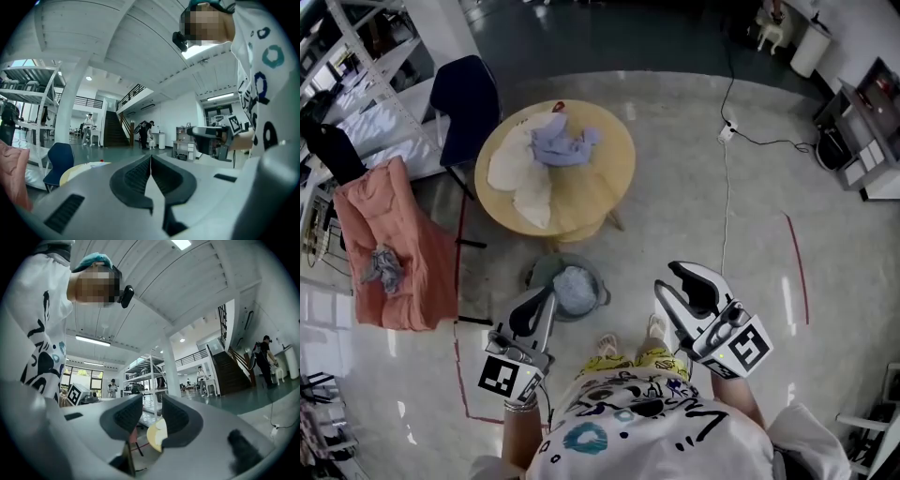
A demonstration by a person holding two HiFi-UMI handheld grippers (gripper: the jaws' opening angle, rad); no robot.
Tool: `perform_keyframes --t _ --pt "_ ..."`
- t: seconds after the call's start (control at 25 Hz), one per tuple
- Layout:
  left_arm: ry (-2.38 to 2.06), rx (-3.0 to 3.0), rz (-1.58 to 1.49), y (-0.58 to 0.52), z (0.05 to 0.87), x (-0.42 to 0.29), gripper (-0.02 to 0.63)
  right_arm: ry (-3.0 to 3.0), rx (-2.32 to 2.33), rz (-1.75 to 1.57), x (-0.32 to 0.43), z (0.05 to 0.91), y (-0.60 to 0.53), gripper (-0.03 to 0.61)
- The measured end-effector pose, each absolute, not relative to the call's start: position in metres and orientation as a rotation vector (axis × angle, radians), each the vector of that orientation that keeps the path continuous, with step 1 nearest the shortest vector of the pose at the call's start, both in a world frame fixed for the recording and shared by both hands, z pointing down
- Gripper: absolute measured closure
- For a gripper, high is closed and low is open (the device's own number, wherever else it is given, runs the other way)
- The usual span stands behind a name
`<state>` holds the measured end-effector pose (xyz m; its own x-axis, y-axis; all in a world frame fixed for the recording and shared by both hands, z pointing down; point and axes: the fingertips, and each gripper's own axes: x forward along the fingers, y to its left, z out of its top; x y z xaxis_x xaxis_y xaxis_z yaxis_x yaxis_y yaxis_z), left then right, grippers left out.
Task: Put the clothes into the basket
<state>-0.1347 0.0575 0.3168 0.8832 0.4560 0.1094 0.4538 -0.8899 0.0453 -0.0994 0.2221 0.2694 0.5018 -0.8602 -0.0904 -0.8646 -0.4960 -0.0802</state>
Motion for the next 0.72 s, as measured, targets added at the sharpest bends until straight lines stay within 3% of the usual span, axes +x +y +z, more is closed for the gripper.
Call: perform_keyframes --t 0.72 --pt "0.254 3.108 0.167 0.132 0.306 0.032 0.598 1.882 -2.321 -0.015 0.086 0.275 0.279 0.451"
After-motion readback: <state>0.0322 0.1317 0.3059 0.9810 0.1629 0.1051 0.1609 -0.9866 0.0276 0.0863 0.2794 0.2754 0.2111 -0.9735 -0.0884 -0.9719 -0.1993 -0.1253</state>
